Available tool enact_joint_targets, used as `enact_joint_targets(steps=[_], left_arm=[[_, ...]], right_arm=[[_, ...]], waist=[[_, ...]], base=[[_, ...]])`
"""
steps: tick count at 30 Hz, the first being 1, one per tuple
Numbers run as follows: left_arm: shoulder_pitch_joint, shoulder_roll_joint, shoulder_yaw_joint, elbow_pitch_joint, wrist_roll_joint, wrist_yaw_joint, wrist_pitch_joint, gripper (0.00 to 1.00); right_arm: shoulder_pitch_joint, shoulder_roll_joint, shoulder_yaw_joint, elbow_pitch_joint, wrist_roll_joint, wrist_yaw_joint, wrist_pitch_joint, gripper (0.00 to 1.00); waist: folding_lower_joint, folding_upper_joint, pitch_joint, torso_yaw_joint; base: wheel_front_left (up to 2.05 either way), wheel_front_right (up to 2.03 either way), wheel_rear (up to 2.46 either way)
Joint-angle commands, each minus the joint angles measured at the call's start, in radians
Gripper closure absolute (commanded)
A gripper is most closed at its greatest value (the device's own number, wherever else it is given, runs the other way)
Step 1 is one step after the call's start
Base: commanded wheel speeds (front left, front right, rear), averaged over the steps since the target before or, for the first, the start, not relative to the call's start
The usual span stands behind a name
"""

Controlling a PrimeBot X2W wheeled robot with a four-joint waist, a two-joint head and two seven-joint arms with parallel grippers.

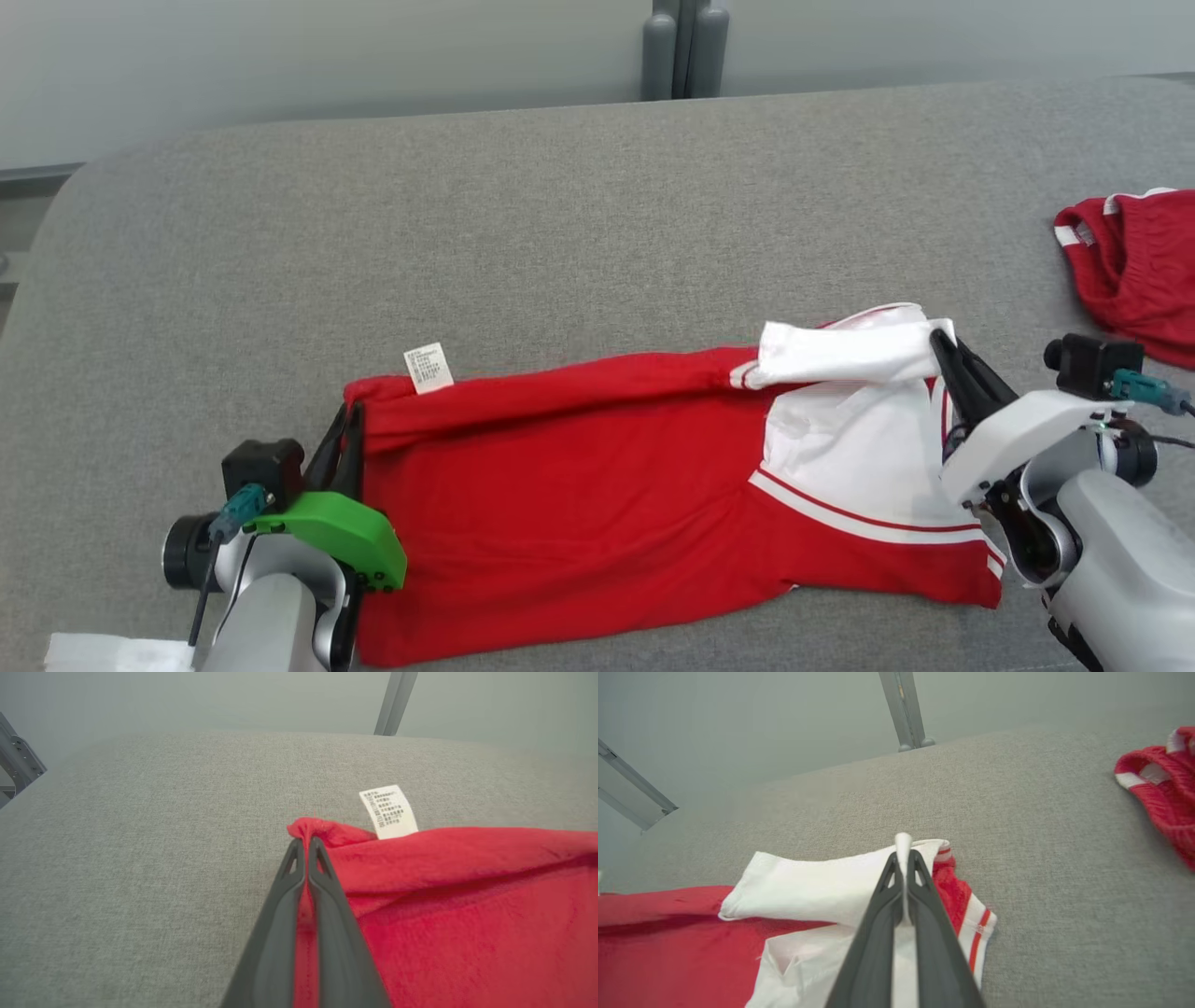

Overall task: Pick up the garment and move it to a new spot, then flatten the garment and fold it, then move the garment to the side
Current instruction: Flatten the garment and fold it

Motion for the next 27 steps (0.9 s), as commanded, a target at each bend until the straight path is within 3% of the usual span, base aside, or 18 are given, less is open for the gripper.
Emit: enact_joint_targets(steps=[1,14,27], left_arm=[[0.018,0.009,0.007,0.002,0.002,-0.005,0.001,1.0],[0.127,-0.004,0.062,-0.006,-0.005,-0.012,0.001,1.0],[0.195,-0.013,0.08,-0.029,0.006,-0.015,0.001,1.0]], right_arm=[[0.022,0.002,-0.007,-0.005,0.009,-0.001,-0.006,1.0],[0.158,0.027,-0.103,-0.065,0.015,-0.001,-0.04,1.0],[0.245,0.064,-0.199,-0.159,-0.048,-0.001,-0.053,1.0]], waist=[[0.0001,-0.0001,-0.021,-0.019],[0.0001,-0.0001,-0.069,-0.022],[0.0001,-0.0001,-0.103,-0.023]], base=[[0.0,0.0,0.0],[0.0,0.0,0.0],[0.0,0.0,0.0]])
